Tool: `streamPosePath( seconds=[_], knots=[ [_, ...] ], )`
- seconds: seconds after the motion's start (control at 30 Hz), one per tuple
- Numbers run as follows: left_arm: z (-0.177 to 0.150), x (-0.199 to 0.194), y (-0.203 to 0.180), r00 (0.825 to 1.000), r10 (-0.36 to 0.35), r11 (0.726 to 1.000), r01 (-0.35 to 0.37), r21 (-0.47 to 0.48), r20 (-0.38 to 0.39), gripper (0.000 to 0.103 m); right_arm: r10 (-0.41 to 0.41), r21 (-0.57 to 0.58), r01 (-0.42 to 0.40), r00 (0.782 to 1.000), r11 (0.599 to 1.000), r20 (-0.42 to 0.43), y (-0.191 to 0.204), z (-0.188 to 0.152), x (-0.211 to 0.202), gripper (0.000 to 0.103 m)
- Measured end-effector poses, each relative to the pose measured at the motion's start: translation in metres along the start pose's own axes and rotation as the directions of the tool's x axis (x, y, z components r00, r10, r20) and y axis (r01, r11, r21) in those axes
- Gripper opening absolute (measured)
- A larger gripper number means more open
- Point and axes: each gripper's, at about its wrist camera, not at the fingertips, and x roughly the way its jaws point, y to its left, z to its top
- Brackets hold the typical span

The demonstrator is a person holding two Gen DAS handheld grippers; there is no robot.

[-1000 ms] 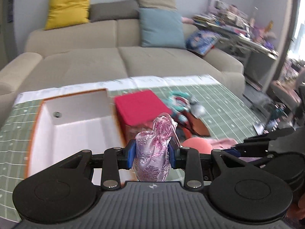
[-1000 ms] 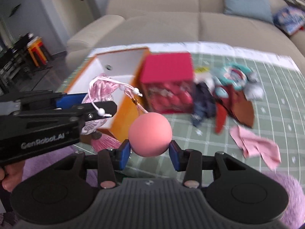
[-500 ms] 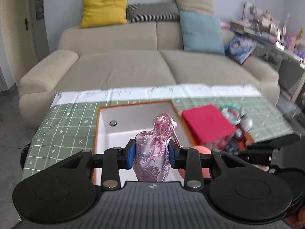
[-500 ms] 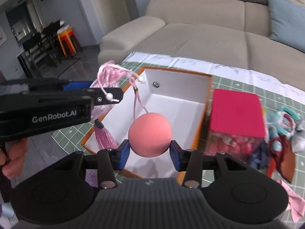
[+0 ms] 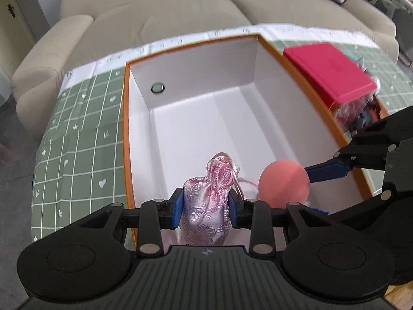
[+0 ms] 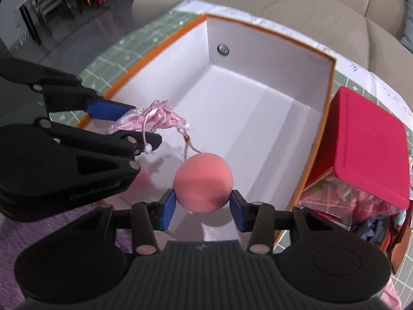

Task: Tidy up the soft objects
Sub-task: 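Carry the pink ball and pink pouch into the orange box and release both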

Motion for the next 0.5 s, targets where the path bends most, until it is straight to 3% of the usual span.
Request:
streamPosePath(
  seconds=[0.4, 0.5],
  knots=[
    [0.0015, 0.011, -0.0005, 0.998, 0.023, 0.999, -0.021, 0.036, -0.055, 0.041, -0.031, -0.048, 0.03, 0.999, 0.998, -0.038, 0.0054, 0.001, 0.0124, 0.049],
    [-0.0012, 0.0099, -0.0023, 0.998, 0.04, 0.998, -0.037, 0.045, -0.056, 0.045, -0.036, -0.05, 0.034, 0.999, 0.998, -0.029, 0.0085, -0.0019, 0.0112, 0.059]
  ],
)
